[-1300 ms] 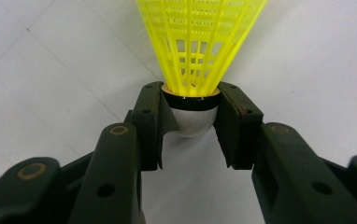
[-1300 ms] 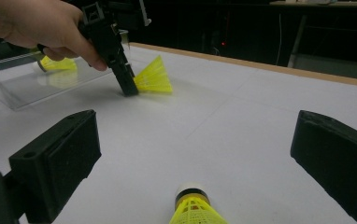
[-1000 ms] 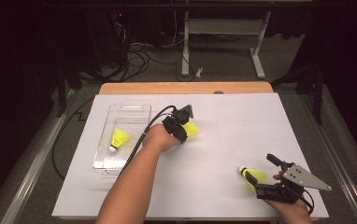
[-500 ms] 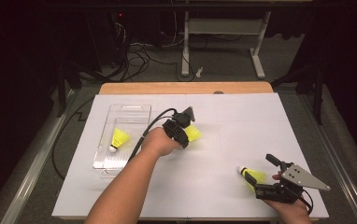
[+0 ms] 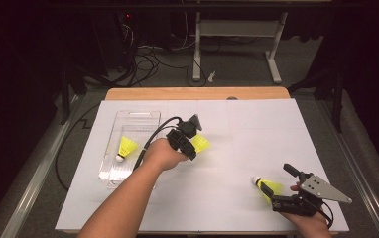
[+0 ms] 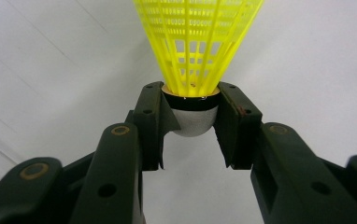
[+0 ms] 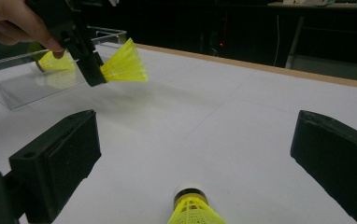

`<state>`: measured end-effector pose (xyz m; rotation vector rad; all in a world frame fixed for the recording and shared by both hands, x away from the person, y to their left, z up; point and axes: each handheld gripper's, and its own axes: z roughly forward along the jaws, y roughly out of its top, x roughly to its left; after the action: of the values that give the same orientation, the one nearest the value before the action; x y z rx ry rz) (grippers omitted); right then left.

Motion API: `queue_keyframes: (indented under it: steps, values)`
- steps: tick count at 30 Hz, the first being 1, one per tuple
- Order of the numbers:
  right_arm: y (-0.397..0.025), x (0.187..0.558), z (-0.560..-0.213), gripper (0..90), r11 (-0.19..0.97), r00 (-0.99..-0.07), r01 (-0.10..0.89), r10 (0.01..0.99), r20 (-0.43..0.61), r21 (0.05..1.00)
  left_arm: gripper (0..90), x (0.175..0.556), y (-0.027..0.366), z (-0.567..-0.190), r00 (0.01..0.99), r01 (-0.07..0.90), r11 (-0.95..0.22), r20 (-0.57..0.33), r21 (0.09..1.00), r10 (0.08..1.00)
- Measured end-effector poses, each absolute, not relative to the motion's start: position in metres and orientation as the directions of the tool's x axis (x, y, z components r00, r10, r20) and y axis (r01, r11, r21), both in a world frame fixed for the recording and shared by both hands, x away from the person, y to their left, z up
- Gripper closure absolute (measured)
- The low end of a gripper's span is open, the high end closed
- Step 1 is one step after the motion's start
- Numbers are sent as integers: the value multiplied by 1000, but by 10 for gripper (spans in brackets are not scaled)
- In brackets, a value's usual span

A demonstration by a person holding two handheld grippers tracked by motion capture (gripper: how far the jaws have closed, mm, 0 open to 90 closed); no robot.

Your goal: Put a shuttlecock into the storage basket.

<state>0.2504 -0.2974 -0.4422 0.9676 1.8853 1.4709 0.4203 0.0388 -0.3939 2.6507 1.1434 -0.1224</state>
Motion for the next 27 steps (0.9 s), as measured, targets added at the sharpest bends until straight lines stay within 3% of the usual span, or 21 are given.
queue_keyframes:
  steps: [27]
  values:
    - [-297,250,-442,24,138,-587,199,809,6,970,646,393,33,-385,712,702,-691,-166,173,682]
